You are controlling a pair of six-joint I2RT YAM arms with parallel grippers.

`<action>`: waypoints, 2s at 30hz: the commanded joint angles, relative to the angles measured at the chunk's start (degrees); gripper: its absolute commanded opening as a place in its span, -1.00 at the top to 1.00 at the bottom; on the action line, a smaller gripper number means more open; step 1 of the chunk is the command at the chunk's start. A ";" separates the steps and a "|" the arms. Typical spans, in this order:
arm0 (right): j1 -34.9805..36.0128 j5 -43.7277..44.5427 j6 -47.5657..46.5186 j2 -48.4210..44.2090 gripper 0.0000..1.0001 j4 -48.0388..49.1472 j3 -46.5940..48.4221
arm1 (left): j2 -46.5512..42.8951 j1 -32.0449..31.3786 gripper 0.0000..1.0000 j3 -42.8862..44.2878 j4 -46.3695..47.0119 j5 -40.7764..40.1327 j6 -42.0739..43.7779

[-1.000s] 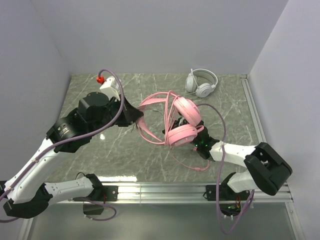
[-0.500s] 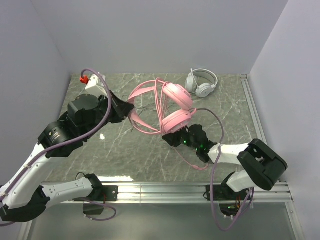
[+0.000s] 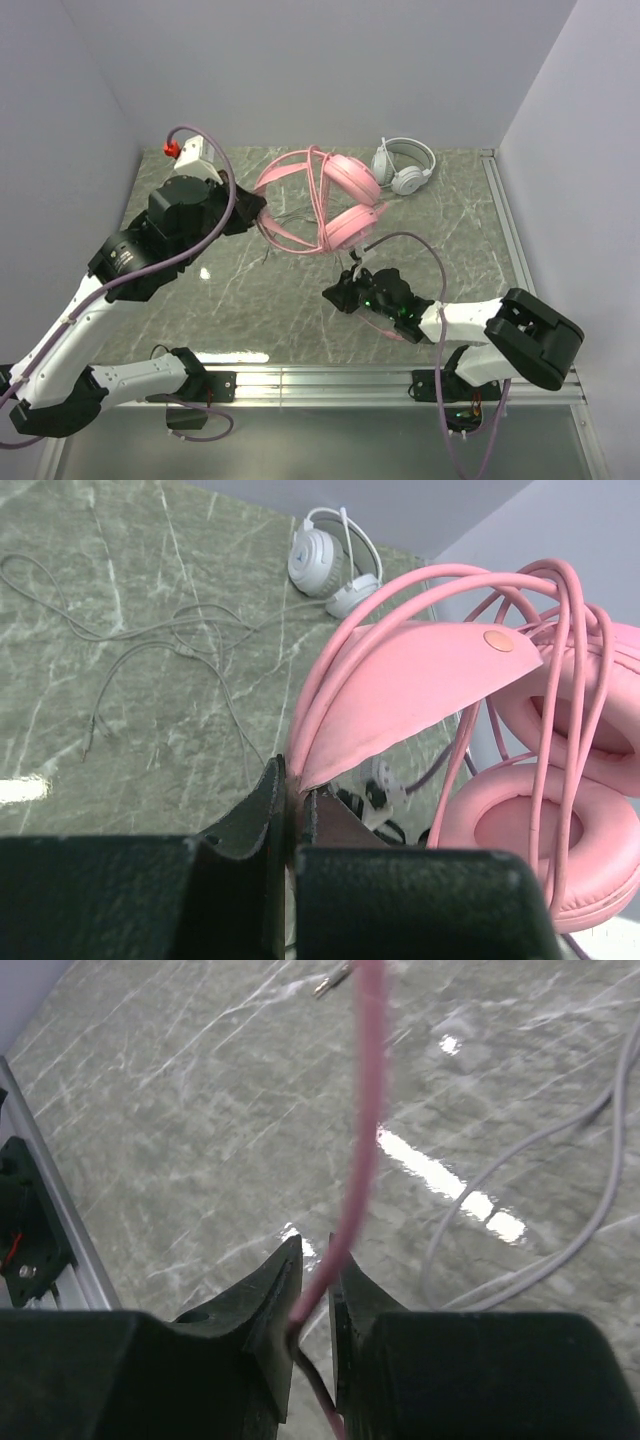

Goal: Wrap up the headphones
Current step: Wrap the headphone cable with the right arm

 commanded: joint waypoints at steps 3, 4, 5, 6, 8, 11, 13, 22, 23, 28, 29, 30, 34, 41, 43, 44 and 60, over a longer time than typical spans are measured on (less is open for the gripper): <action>4.00 6.23 -0.14 -2.65 0.53 -0.07 -1.41 | -0.25 4.19 0.99 6.07 8.23 2.58 -1.15; 4.96 6.76 -0.14 -2.92 0.55 -0.33 -1.58 | -0.16 4.90 0.99 6.07 8.41 3.28 -1.15; 5.50 8.59 -0.23 -3.44 0.56 -0.60 -1.67 | -0.07 5.52 0.99 6.07 8.67 4.33 -1.15; 6.02 9.22 -0.23 -3.71 0.58 -0.77 -1.85 | 0.01 6.66 0.99 5.98 8.67 4.69 -1.06; 7.60 10.88 -0.41 -4.50 0.58 -1.73 -1.94 | 0.36 7.54 0.99 5.64 8.93 5.39 -0.97; 8.92 12.65 -0.41 -5.46 0.59 -2.97 -1.94 | 1.15 9.30 0.99 5.63 8.93 6.36 -0.80; 10.24 13.97 -0.41 -5.91 0.63 -3.41 -2.20 | 1.24 10.79 0.99 5.63 9.20 7.50 -0.62; 14.11 17.48 1.00 -7.49 0.65 -5.08 -3.08 | 3.26 15.72 0.99 7.74 8.76 11.02 -0.71; 14.38 17.92 1.17 -7.84 0.65 -5.17 -3.25 | 3.70 15.98 0.99 8.18 8.67 11.28 -0.45; 16.05 19.95 2.49 -9.33 0.70 -6.22 -4.48 | 4.41 17.13 0.99 8.36 8.58 10.76 -0.18; 16.57 20.30 3.10 -9.94 0.76 -6.31 -4.75 | 4.41 17.30 0.99 8.18 8.67 10.67 -0.18; 16.84 20.56 3.46 -10.21 0.80 -6.31 -5.10 | 4.32 17.65 0.99 7.83 8.84 10.67 -0.18; 18.77 21.70 4.69 -11.53 1.00 -7.98 -5.01 | 4.67 18.36 0.99 6.43 9.99 10.32 -0.88; 25.88 23.81 6.27 -12.50 1.00 -19.64 1.82 | 4.24 18.88 0.99 3.09 11.47 3.30 -3.43; 29.22 24.69 6.53 -11.80 1.00 -23.52 4.38 | 3.10 18.80 0.99 0.37 12.44 -0.48 -3.87; 30.28 24.61 6.54 -11.54 1.00 -27.54 7.26 | 2.74 18.80 0.99 -0.60 13.49 -1.80 -3.96; 36.00 36.28 7.06 -21.81 1.00 -66.76 32.42 | 3.62 18.71 0.99 -7.64 13.33 -12.01 6.14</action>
